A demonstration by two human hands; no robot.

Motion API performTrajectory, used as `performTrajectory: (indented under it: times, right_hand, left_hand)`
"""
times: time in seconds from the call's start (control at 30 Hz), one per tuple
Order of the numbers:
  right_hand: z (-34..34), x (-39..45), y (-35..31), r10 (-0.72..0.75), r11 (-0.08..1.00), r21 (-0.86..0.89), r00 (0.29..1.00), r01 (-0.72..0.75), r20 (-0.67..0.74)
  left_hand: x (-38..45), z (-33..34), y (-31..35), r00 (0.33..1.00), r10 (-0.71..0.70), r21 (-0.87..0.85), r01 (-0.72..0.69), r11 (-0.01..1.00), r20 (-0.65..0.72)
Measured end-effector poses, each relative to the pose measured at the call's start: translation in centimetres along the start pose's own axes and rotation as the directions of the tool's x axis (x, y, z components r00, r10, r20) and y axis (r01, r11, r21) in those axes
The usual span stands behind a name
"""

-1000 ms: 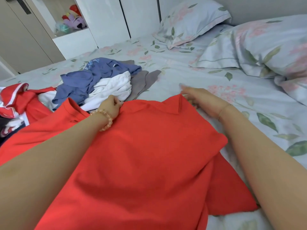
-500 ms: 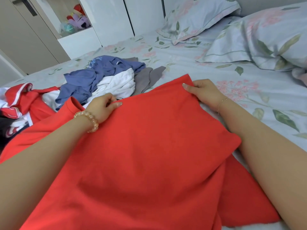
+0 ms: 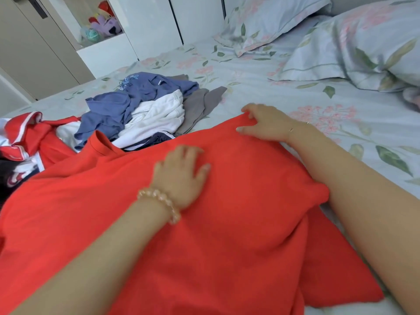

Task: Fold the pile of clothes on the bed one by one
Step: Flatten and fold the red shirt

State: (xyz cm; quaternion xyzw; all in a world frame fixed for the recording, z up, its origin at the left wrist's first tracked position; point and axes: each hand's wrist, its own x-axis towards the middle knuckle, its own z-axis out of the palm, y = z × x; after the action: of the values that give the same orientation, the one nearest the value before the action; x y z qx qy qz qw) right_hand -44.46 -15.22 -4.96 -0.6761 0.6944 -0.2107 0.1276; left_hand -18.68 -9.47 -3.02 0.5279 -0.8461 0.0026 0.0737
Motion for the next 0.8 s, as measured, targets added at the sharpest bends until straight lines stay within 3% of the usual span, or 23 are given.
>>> performTrajectory:
  times: [0.07, 0.1, 0.2, 0.33, 0.4, 0.47, 0.57, 0.63, 0.7, 0.8]
  right_hand:
    - [0.8, -1.6, -0.7, 0.022, 1.000, -0.014, 0.999, -0.021, 0.047]
    - [0.8, -2.9, -0.8, 0.040, 0.996, 0.079, 0.998, -0.044, 0.056]
    - [-1.0, -7.4, 0.1, 0.080, 0.857, 0.491, 0.982, -0.156, 0.172]
    - [-3.8, -13.8, 0.5, 0.142, 0.659, 0.701, 0.960, -0.273, 0.240]
    - [-4.5, -16.8, -0.3, 0.141, 0.728, 0.626, 0.955, -0.279, 0.260]
    - [-4.8, -20.2, -1.4, 0.123, 0.796, 0.545, 0.951, -0.265, 0.282]
    - [-4.8, -24.6, -1.9, 0.185, 0.827, 0.515, 0.974, -0.227, 0.132]
    - [-5.2, -27.3, -2.2, 0.213, 0.809, 0.540, 0.972, -0.233, 0.101]
    - [-5.2, -29.9, -2.5, 0.125, 0.849, 0.506, 0.988, -0.152, 0.087]
    - [-4.3, -32.5, -3.1, -0.158, 0.981, 0.108, 0.986, 0.163, -0.057]
  left_hand:
    - [-3.0, 1.3, 2.6, 0.974, -0.011, -0.058, 0.025, 0.998, 0.224]
    - [-4.0, 2.1, 3.2, 0.966, -0.022, -0.045, 0.035, 0.998, 0.259]
    - [-4.6, 3.1, 3.2, 0.972, -0.037, -0.068, 0.054, 0.996, 0.232]
    - [-5.2, 1.5, 3.4, 0.961, -0.050, -0.158, 0.096, 0.983, 0.273]
    - [-7.2, 0.0, 4.0, 0.968, -0.045, -0.296, 0.120, 0.947, 0.248]
    - [-10.5, -1.8, 4.6, 0.983, 0.033, -0.398, 0.041, 0.917, 0.178]
    - [-16.8, -3.9, 5.4, 0.988, 0.151, -0.451, -0.142, 0.881, -0.015]
    - [-20.4, -4.7, 5.6, 0.978, 0.200, -0.481, -0.205, 0.852, -0.063]
    - [-23.0, -4.7, 5.7, 0.972, 0.235, -0.455, -0.211, 0.865, -0.002]
    - [-25.2, -3.5, 5.4, 0.974, 0.218, -0.276, -0.196, 0.941, 0.053]
